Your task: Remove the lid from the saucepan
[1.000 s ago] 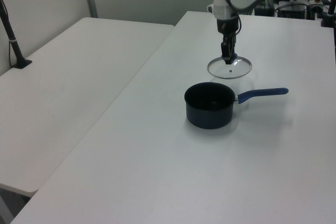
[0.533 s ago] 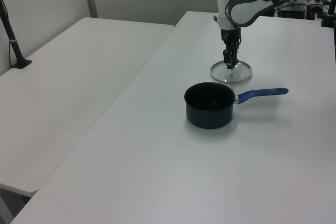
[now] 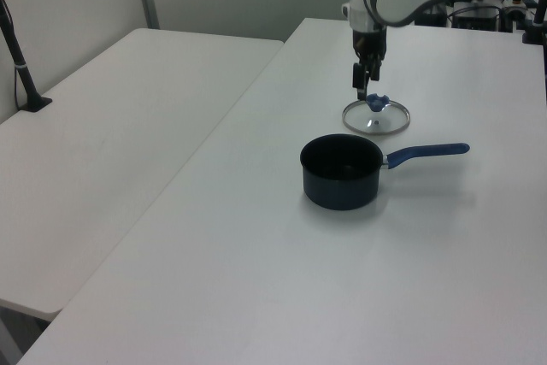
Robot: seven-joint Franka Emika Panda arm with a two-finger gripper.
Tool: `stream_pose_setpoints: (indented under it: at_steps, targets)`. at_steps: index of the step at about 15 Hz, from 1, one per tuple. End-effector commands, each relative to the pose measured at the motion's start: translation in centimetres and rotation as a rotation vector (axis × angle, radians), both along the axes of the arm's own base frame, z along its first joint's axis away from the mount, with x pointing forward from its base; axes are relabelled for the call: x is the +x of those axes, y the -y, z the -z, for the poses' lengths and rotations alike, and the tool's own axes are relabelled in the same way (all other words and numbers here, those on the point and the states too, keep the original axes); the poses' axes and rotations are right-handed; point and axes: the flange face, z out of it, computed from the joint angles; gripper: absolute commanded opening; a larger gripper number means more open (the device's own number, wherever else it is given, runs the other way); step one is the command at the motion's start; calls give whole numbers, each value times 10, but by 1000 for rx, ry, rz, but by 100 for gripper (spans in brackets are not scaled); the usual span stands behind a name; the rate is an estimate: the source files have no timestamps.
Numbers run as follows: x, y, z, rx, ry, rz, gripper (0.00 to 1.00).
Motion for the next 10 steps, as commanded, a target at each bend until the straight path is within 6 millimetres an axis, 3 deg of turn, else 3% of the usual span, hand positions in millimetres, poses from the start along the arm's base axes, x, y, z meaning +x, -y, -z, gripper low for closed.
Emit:
stream_pose_setpoints:
  at_steps: [1,2,5,10]
  targets:
    - [-42,-62,-89,-20,7,62,100]
    - [-57,-76,-111,-19,-6,62,100]
    - [-83,-98,-143,-23,-31,50,100]
    - [-90,-100,-152,-21,-29,74,100]
